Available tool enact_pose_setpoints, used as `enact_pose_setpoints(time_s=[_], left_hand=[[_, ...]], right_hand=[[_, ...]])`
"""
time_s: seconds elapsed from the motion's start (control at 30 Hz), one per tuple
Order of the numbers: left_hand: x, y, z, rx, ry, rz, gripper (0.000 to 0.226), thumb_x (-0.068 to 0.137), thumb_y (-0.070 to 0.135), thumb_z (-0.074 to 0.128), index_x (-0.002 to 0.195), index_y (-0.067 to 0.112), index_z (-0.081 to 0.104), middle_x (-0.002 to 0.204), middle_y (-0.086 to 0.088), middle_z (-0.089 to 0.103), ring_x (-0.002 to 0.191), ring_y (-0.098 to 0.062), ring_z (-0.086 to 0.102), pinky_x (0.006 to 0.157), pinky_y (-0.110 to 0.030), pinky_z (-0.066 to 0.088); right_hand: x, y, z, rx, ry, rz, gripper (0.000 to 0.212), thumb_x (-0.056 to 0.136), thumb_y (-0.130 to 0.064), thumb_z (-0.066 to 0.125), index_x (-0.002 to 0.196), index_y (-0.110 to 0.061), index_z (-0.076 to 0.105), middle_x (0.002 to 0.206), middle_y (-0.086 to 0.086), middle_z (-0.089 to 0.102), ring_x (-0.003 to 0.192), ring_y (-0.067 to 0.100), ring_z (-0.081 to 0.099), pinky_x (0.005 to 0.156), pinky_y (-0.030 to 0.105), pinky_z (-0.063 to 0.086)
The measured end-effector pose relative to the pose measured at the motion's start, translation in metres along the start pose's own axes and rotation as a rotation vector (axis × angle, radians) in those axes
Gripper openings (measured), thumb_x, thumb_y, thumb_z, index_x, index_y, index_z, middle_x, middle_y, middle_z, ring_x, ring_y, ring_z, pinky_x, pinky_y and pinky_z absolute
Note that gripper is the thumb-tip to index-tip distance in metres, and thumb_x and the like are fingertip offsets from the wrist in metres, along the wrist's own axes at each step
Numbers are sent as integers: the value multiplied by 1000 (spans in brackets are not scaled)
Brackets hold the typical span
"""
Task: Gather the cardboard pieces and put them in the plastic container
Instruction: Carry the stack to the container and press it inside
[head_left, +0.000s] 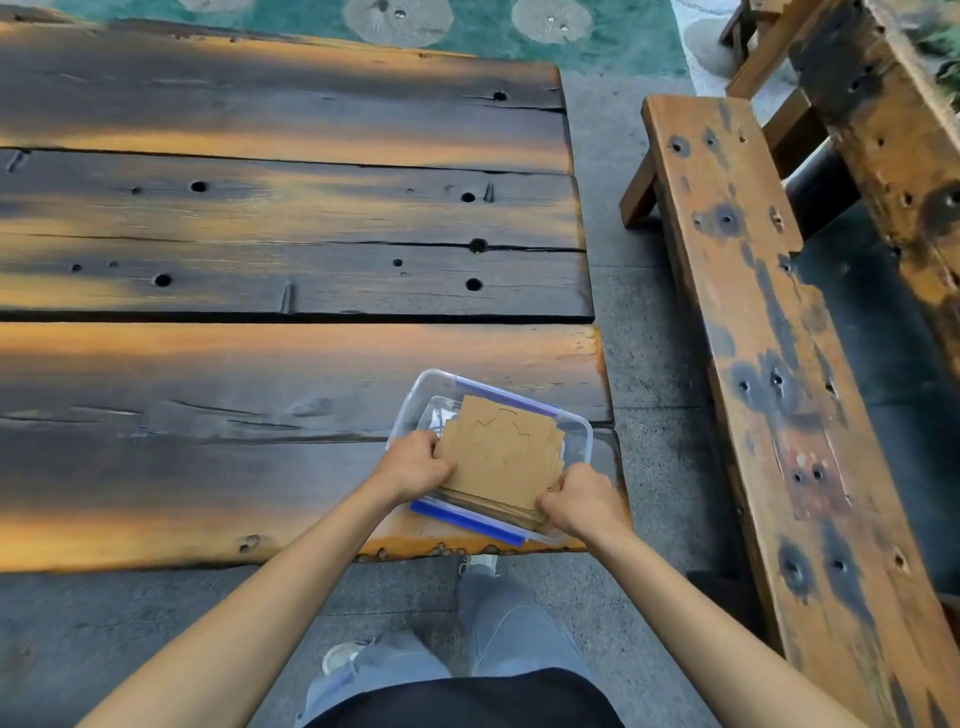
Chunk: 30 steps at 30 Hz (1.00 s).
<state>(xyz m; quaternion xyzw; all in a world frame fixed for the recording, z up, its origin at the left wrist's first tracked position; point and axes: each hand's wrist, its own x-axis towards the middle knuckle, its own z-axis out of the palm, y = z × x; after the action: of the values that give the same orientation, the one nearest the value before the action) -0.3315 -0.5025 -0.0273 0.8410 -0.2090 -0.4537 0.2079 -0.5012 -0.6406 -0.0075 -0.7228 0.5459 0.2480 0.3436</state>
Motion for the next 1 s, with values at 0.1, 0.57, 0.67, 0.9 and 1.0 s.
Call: enact_pose_setpoints(time_s=[0.1, 0.57, 0.67, 0.9, 1.0], left_hand=[[5, 1, 0, 91, -33, 24, 8, 91, 20, 57, 93, 13, 61, 80, 2, 58, 76, -16, 55, 55, -24, 35], [40, 10, 4, -21, -92, -5, 71, 84, 51, 70, 141, 16, 47, 138, -4, 59, 116, -25, 61, 90, -36, 51], [45, 10, 9, -68, -105, 9, 70, 80, 53, 72, 138, 19, 52, 135, -4, 62, 114, -24, 62, 96, -40, 53], [46, -5, 4, -94, -92, -10, 47, 75, 58, 74, 113, 30, 66, 107, 7, 72, 93, -8, 67, 73, -24, 52], [45, -13, 0, -139, -63, -37, 34, 75, 56, 77, 100, 35, 67, 95, 14, 71, 83, 5, 65, 63, -15, 49]], right_hand=[[4, -1, 2, -117, 15, -26, 20, 89, -25, 60, 99, -10, 66, 111, 14, 68, 103, 34, 65, 72, 32, 46], [35, -20, -19, -58, 60, -148, 58, 94, -56, 49, 116, -3, 58, 127, 23, 64, 119, 41, 58, 90, 40, 46], [48, -29, -14, 40, -58, -98, 81, 93, -67, 47, 136, 0, 52, 142, 22, 56, 129, 39, 53, 97, 39, 43], [72, -43, -12, 114, -73, -183, 85, 86, -77, 49, 132, -5, 53, 134, 14, 61, 103, 28, 55, 78, 35, 38], [78, -55, -14, 44, -84, -274, 86, 86, -77, 48, 133, -6, 52, 134, 13, 62, 110, 29, 58, 77, 37, 42]])
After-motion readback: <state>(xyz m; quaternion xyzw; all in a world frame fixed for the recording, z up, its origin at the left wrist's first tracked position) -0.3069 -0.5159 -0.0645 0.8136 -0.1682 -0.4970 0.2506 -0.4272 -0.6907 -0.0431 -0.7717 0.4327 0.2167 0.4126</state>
